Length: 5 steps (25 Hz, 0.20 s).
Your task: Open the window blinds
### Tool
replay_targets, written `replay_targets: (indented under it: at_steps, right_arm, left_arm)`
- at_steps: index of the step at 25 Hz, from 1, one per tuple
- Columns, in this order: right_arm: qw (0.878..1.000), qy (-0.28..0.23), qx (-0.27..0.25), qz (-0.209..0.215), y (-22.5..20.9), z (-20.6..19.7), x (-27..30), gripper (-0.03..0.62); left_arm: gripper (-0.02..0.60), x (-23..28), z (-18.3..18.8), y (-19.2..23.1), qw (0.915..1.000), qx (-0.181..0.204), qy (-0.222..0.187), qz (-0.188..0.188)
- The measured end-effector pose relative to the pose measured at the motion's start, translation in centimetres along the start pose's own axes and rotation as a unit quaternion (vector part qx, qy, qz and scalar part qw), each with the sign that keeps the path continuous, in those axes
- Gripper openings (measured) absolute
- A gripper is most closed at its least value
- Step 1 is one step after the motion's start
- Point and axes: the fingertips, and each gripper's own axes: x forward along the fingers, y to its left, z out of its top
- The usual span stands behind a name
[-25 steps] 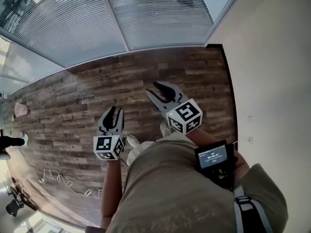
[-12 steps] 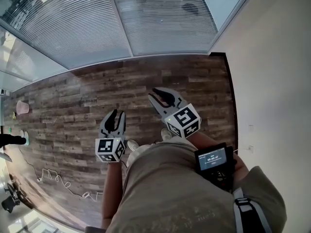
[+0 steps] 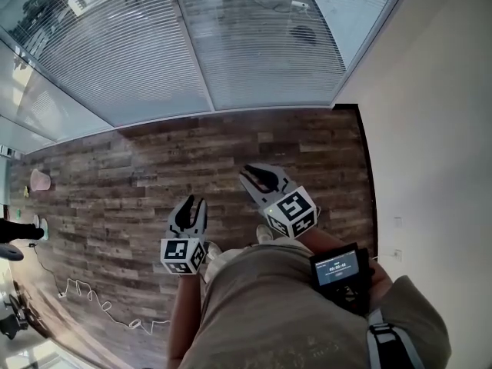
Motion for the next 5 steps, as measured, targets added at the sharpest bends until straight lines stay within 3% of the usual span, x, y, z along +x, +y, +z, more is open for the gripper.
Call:
replay_targets:
  at_steps: [5]
  right_arm:
    - [1.000,0.005,-0.001,0.018,-1.6,0.2,-1.4,0.067]
  left_arm:
    - [0.114,1.8,1.0,-2.2,1.0000,-0.002,-0.005,-0.001]
